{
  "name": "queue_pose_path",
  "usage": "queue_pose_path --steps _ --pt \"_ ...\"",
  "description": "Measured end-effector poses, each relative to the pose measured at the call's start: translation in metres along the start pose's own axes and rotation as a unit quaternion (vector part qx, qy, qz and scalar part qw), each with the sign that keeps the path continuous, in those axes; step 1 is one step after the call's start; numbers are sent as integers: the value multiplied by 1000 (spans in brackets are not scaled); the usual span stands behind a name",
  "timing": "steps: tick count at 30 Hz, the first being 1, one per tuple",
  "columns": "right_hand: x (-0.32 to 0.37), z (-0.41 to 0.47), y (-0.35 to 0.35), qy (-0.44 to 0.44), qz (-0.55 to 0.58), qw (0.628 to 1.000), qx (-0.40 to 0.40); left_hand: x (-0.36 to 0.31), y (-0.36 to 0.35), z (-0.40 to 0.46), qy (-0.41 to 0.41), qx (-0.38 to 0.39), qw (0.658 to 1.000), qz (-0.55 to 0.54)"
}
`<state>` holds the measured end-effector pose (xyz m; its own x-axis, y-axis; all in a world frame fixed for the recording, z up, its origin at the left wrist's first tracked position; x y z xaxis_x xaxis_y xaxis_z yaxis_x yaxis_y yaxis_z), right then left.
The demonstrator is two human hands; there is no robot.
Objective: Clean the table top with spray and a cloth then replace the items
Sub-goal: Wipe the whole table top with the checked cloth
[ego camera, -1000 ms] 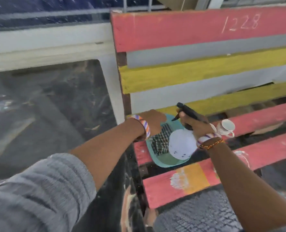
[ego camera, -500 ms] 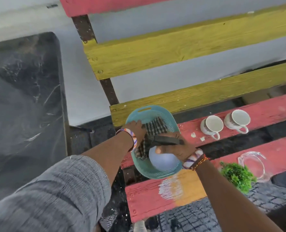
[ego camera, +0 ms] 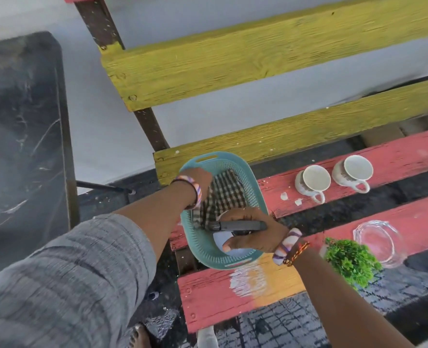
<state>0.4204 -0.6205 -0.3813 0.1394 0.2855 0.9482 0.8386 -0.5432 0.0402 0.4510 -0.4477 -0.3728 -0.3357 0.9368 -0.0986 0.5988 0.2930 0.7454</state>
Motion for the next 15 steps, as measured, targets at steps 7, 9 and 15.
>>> queue_pose_path --steps 7,9,15 --pt "2 6 -13 -15 -21 995 -93 2 43 -32 -76 -52 986 -140" --pt "8 10 -13 -19 3 994 -105 10 54 -41 -76 -120 964 -225" --pt "4 5 -9 -31 -12 982 -184 29 93 -59 -111 -176 880 -427"
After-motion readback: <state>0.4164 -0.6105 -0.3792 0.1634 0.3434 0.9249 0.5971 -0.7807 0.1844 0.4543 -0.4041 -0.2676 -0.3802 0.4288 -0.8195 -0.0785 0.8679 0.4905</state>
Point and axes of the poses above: each hand's wrist, its own z-axis towards the middle knuckle, its own y-axis out of the back of the hand, x = y × z, the point moved 1 cm from there along z, towards the middle knuckle, and after that the axes turned 3 degrees about y, right-handed, at the moved point
